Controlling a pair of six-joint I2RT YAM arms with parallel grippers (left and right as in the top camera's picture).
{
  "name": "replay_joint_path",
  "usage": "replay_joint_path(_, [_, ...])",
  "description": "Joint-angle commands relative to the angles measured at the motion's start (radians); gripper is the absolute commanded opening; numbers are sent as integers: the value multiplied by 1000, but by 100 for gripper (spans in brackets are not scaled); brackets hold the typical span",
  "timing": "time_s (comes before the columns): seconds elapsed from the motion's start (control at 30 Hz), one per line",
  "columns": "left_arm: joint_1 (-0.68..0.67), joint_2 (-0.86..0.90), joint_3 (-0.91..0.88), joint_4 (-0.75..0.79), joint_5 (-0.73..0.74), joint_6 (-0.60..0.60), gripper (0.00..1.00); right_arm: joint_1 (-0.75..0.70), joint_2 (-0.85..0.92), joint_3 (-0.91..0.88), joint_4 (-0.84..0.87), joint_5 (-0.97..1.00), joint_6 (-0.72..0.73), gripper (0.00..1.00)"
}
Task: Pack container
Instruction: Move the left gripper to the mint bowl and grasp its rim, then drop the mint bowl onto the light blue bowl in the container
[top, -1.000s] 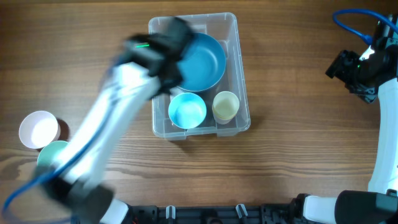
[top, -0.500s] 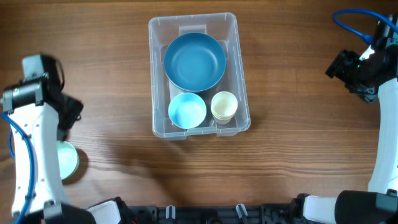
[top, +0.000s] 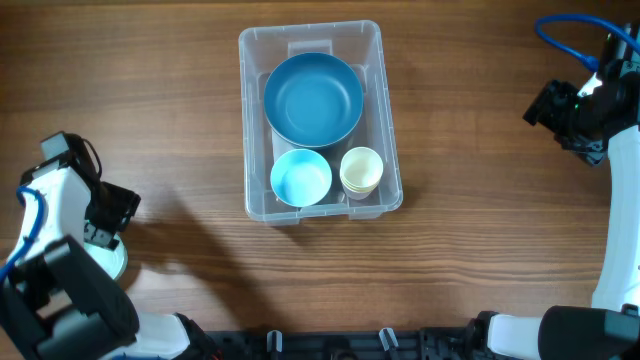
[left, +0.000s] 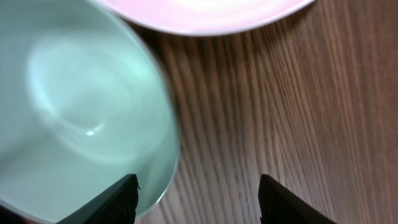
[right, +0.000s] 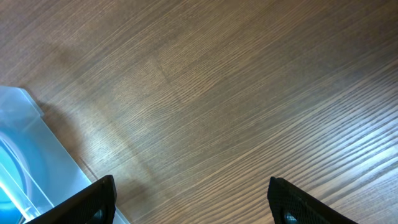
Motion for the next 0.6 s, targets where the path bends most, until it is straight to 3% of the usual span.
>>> replay_joint_path(0.0, [6,63,-11,20,-19,17,63,-1,7,-3,-1,-5,-10,79])
replay_joint_path(0.1, [6,90,-11,42,-18,32,60,-1,7,-3,0,-4,-10,79])
replay_joint_path(0.13, [6,95,-11,49,-13,31,53,-1,7,-3,0,-4,-10,79])
replay_joint_path(0.17, [5,96,-11,52,-13,31,34,-1,7,-3,0,-4,-10,79])
replay_joint_path(0.2, [5,95,-11,57,-11,31,27,-1,7,-3,0,-4,-10,79])
replay_joint_path(0.3, [-3,95,-11,68,38,31,18,-1,7,-3,0,-4,-10,79])
replay_joint_path(0.37, [-17,95,-11,71,54,31,6,-1,7,-3,0,-4,-10,79])
replay_joint_path(0.57, [-124,37,32,8,54,31,4,-1,7,-3,0,-4,-10,79])
